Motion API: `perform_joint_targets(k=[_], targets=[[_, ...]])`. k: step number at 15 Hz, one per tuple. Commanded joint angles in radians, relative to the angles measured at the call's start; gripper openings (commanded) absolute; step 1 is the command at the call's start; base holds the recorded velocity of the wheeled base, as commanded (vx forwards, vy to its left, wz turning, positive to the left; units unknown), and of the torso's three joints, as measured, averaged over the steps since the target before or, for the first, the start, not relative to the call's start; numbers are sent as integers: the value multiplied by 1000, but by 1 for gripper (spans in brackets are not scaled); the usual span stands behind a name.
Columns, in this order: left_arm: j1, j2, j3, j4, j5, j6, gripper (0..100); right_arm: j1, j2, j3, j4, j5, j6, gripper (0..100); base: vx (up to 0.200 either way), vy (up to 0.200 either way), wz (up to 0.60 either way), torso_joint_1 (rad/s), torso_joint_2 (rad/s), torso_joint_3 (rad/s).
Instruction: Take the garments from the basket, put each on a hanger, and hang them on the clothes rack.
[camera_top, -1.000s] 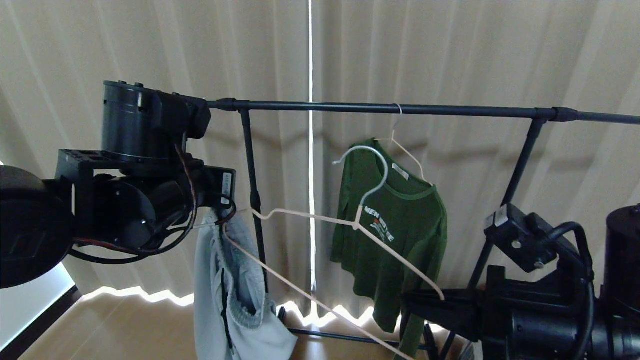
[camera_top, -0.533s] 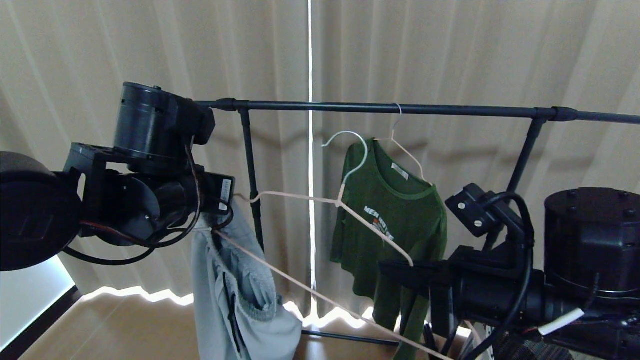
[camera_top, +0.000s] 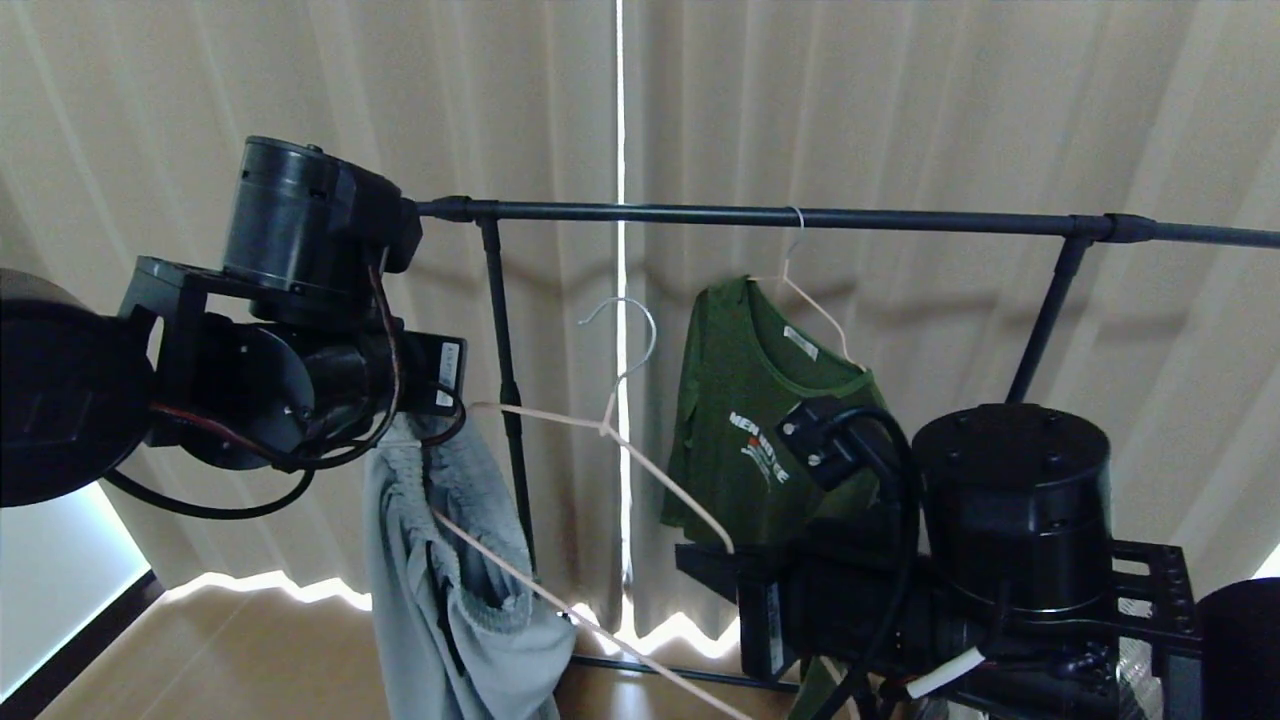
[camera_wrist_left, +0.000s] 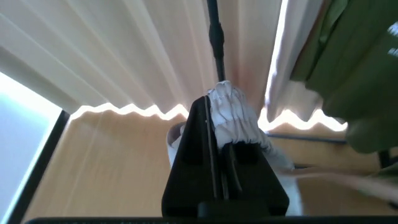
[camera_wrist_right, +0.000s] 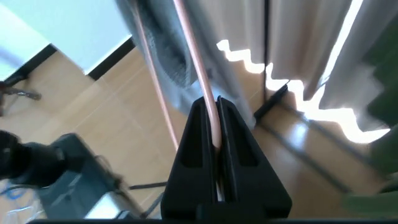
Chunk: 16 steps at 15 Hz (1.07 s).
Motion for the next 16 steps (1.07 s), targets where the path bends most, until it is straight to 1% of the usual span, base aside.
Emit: perform_joint_targets(k=[1,2,3,5,7,9,10,11,12,14,16], targets=[[0,16,-24,3,3,-24,0,24,69,-39,3,-63,30,0,0,0,0,0,0,0],[0,14,-24,6,3,-24,0,23,79,-49,5,-84,31,0,0,0,0,0,0,0],[2,10,-27,40,3,-24,0,15,90,-69,9,-116,31,0,0,0,0,0,0,0],[10,-9,-44,121,3,-24,0,-11,93,-75,11,-129,31,0,0,0,0,0,0,0],[14,-16,-61,170,16,-24,0,-45,98,-80,11,-132,31,0,0,0,0,0,0,0],[14,-16,-63,178,35,-24,0,-62,110,-91,11,-139,33,0,0,0,0,0,0,0],[13,-18,-63,181,45,-24,0,-79,121,-98,9,-161,31,0,0,0,0,0,0,0],[11,-29,-61,201,45,-22,0,-89,133,-117,3,-167,31,0,0,0,0,0,0,0],[5,-32,-61,219,45,-22,0,-92,133,-121,1,-169,31,0,0,0,0,0,0,0],[-18,-32,-61,225,44,-38,0,-91,135,-140,1,-172,31,0,0,0,0,0,0,0],[-79,-27,-90,233,44,-91,0,-88,139,-174,1,-172,30,0,0,0,0,0,0,0]])
